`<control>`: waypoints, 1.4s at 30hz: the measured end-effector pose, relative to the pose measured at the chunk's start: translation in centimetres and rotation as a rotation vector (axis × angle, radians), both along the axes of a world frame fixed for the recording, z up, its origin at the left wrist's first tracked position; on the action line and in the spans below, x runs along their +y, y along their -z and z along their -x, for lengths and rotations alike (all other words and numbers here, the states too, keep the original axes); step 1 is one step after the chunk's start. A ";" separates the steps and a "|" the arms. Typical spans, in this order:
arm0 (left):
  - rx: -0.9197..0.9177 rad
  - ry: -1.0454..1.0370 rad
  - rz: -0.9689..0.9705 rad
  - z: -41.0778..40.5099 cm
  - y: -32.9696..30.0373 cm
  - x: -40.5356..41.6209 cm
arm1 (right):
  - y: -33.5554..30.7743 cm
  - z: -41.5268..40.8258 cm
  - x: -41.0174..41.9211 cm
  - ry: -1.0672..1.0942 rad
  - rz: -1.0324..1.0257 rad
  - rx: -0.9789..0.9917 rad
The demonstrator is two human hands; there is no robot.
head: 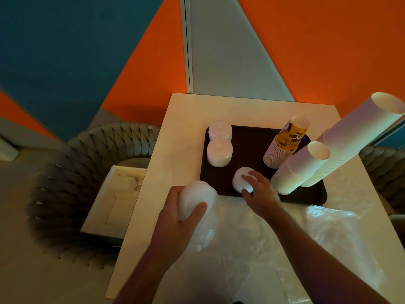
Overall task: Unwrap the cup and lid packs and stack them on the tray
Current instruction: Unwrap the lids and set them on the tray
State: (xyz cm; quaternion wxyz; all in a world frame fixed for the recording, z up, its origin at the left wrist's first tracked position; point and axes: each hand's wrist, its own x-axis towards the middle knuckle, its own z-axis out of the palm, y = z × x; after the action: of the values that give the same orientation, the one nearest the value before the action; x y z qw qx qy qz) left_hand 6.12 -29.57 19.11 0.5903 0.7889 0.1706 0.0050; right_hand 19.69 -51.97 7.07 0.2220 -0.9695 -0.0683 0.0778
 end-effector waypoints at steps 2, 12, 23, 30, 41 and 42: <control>-0.014 0.013 -0.002 0.0 -0.1 0.1 | -0.2 -0.1 0.0 -0.013 0.038 0.010; -0.146 0.055 -0.059 0.2 0.3 -0.2 | -7.6 3.7 2.7 -0.011 -0.582 -0.018; -0.206 0.156 0.011 -0.2 -0.7 -1.9 | -13.5 7.5 3.7 -0.129 -0.770 -0.109; -0.198 0.199 0.072 -0.2 -0.5 -2.3 | -13.5 7.7 3.0 -0.107 -0.695 -0.201; -0.186 0.177 0.099 -0.8 -0.7 -2.8 | -13.5 7.5 2.5 -0.148 -0.845 0.158; -0.179 0.172 0.097 -0.8 -0.6 -2.7 | -13.3 7.3 2.4 -0.154 -0.869 0.222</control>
State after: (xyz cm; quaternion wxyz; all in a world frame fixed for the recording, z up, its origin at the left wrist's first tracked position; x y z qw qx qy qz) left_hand 6.92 -32.25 19.71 0.6388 0.7677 0.0491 0.0165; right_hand 12.37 -49.56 20.33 0.6079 -0.7643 -0.1423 0.1615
